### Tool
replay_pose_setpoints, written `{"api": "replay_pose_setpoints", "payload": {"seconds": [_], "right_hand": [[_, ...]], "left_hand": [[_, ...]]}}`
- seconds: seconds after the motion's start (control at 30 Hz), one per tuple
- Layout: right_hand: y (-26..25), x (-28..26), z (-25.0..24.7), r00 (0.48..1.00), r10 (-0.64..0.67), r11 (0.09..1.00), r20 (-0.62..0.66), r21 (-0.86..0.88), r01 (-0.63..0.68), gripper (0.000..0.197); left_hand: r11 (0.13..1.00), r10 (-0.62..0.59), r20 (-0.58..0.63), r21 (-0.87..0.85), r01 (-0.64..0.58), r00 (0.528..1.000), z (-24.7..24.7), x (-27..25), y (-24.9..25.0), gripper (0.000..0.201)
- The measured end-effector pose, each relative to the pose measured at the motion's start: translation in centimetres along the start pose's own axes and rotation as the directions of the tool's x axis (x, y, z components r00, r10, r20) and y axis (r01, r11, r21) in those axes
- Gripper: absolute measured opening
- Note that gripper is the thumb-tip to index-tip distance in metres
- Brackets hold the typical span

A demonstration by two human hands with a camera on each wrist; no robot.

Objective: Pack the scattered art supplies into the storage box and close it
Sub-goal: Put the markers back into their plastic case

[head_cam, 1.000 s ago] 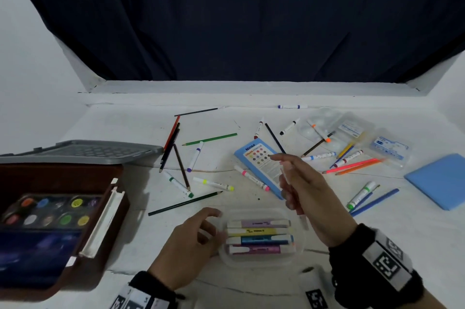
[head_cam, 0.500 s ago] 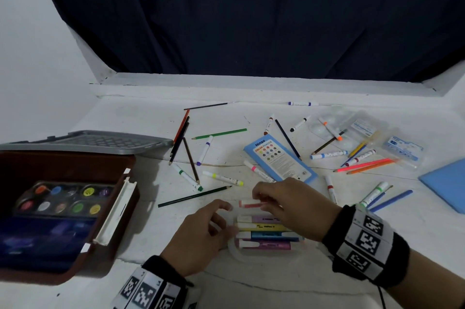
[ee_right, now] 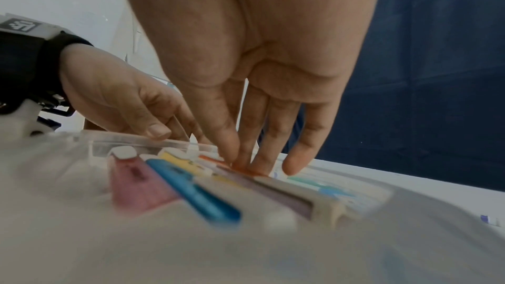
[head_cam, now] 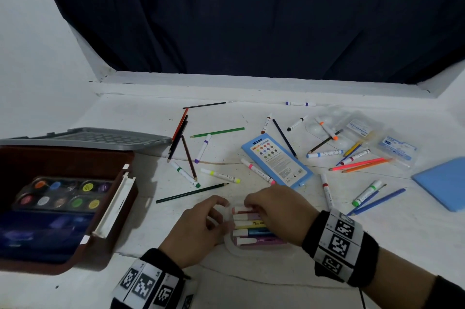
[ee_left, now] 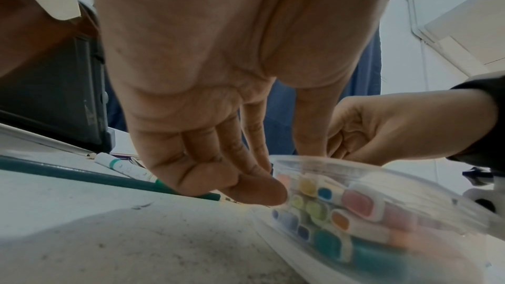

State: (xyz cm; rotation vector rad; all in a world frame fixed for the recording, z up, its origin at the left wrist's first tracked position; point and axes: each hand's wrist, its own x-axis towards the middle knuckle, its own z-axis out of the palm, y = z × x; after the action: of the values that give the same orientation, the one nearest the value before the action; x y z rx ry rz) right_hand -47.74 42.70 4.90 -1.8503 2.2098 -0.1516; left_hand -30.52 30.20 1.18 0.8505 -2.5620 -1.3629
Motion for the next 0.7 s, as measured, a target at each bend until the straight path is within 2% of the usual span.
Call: {"api": "replay_pose_setpoints", "payload": {"seconds": [0.3, 0.5, 0.6, 0.7], "right_hand": [[0.0, -0.7, 0.3, 0.999, -0.008, 0.998, 0.032, 0.065, 0.006, 0.033], [1.2, -1.9, 0.1, 0.996, 0.026, 0.987, -0.083, 0.16, -0.013, 0.028], [1.9, -2.7, -0.3, 0.986, 0.06, 0.959, -0.155, 0.285, -0.013, 0.023], [2.8, -3.6, -1.0, 0.96, 0.142, 0.921, -0.242, 0.388, -0.038, 0.019]], "left_hand": [[0.997, -0.03, 0.037, -0.074, 0.032, 0.999, 0.1, 0.0, -0.3, 0.034], [0.987, -0.039, 0.072, -0.15, 0.049, 0.997, 0.1, 0.4, -0.6, 0.041], [0.984, -0.032, 0.104, -0.173, 0.05, 0.994, 0.4, 0.5, -0.6, 0.045], [0.966, -0.035, 0.103, -0.251, 0.06, 0.994, 0.6, 0.4, 0.0, 0.04]]}}
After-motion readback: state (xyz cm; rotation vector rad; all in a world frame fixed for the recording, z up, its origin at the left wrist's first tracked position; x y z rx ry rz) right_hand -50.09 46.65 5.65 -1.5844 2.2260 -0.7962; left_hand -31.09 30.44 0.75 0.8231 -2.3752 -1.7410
